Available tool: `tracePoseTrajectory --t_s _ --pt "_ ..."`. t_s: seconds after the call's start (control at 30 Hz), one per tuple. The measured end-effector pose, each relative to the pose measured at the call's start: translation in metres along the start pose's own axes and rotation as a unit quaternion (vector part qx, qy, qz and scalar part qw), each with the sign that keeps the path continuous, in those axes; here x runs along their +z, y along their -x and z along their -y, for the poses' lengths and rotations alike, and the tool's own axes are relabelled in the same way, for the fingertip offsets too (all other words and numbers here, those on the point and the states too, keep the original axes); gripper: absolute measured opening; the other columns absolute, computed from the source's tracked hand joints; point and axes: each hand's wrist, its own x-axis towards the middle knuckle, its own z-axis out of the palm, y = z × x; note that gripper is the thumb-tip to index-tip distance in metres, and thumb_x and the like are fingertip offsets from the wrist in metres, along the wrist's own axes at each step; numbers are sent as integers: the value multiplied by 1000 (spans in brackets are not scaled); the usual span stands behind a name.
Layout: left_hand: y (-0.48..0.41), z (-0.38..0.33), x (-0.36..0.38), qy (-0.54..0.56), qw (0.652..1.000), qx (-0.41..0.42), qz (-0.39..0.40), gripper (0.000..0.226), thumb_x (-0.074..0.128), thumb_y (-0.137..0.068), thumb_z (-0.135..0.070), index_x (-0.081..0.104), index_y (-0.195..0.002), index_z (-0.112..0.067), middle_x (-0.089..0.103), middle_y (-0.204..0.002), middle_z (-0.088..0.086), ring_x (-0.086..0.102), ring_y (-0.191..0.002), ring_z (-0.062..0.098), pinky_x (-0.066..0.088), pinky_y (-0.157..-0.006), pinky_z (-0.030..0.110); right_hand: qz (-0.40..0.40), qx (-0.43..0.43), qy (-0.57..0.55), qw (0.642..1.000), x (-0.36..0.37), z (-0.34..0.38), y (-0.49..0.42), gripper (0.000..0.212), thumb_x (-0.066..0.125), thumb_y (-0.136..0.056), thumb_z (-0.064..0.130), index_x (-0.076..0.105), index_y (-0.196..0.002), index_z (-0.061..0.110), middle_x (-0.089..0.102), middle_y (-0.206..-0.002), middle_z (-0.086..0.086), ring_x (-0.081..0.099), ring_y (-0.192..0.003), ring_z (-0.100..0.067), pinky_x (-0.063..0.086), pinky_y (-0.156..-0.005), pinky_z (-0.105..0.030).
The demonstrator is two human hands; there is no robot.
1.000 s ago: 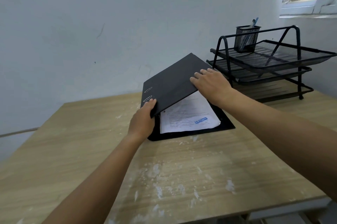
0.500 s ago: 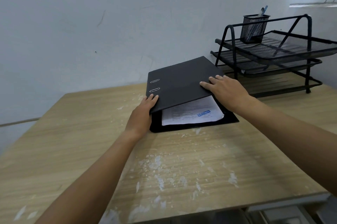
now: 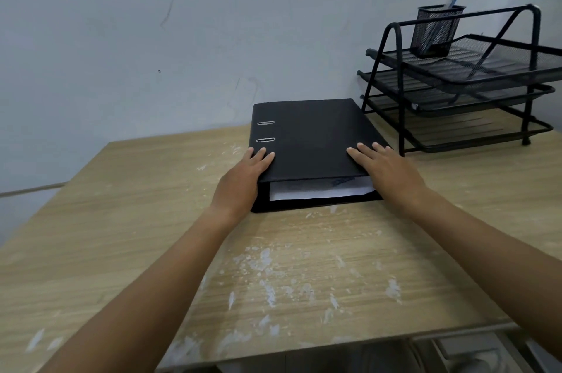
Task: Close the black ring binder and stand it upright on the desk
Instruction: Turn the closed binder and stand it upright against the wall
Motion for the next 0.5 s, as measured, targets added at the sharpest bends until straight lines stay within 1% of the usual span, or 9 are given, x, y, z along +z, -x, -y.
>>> tracePoseTrajectory --t_s 0.2,0.37,0.5 --pt "1 1 2 -5 1000 0 -2 72 40 -88 11 30 -150 -25 28 -159 -5 17 -149 17 50 -95 40 -18 3 -20 1000 4 2 4 84 45 -89 -16 13 -156 23 17 -163 -3 18 -150 -29 16 -120 -37" --pt "-3 -5 2 1 1000 2 -6 73 41 -86 13 32 -149 -24 30 -158 -5 20 -148 18 45 -104 39 -19 -4 -18 1000 -1 -11 -8 80 45 -91 -14 18 -155 26 21 -162 0 24 -148 -28 20 -118 -36" --pt "2 -5 4 -2 1000 3 -4 70 43 -86 11 38 -146 -23 35 -155 -4 23 -148 17 45 -104 40 1 -9 -32 999 6 -6 4 82 40 -90 -17 17 -155 26 19 -163 0 22 -149 -26 22 -118 -37"
